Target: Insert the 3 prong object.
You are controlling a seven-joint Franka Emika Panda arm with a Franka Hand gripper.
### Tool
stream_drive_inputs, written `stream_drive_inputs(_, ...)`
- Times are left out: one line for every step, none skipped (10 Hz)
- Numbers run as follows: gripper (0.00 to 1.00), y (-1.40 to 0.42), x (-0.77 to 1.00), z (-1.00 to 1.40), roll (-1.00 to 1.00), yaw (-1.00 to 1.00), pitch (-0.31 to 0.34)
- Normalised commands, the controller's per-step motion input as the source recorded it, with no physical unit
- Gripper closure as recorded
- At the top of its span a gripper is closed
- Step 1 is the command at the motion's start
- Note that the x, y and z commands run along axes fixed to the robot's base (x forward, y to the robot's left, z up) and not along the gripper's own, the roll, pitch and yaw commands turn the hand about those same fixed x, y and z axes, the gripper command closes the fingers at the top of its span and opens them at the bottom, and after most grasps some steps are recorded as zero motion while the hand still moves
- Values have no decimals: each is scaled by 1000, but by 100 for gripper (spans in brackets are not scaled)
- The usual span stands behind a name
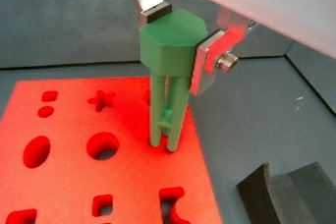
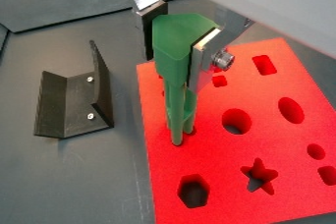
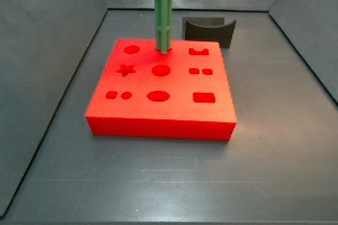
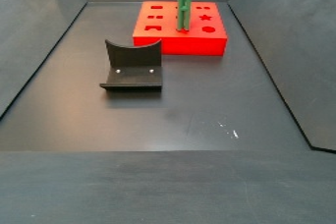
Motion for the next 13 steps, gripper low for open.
stream_drive_inputs(100, 0, 0, -351, 0, -46, 0)
stream_drive_inputs(100, 0, -80, -377, 0, -111, 17)
stream_drive_inputs(100, 0, -154, -274, -109, -171, 50)
stream_drive_inputs(100, 0, -66, -266, -126, -197, 63)
stream_drive_inputs(100, -11, -34, -377, -110, -234, 47)
stream_drive_inputs(100, 0, 0, -334, -94, -246, 53)
stream_drive_inputs(100, 0, 6, -523, -130, -197, 196)
stream_drive_inputs(100, 0, 131, -517, -136, -146, 271)
stream_drive_inputs(100, 37, 286, -289, -127, -134, 204)
stream_drive_inputs(100, 86, 314, -77, -126, -60, 107)
stream_drive_inputs(100, 60, 129, -91, -21, 0, 70)
stream_drive_inputs(100, 0, 0, -20, 0, 0, 49)
stream_drive_inputs(100, 0, 0, -34, 0, 0, 0)
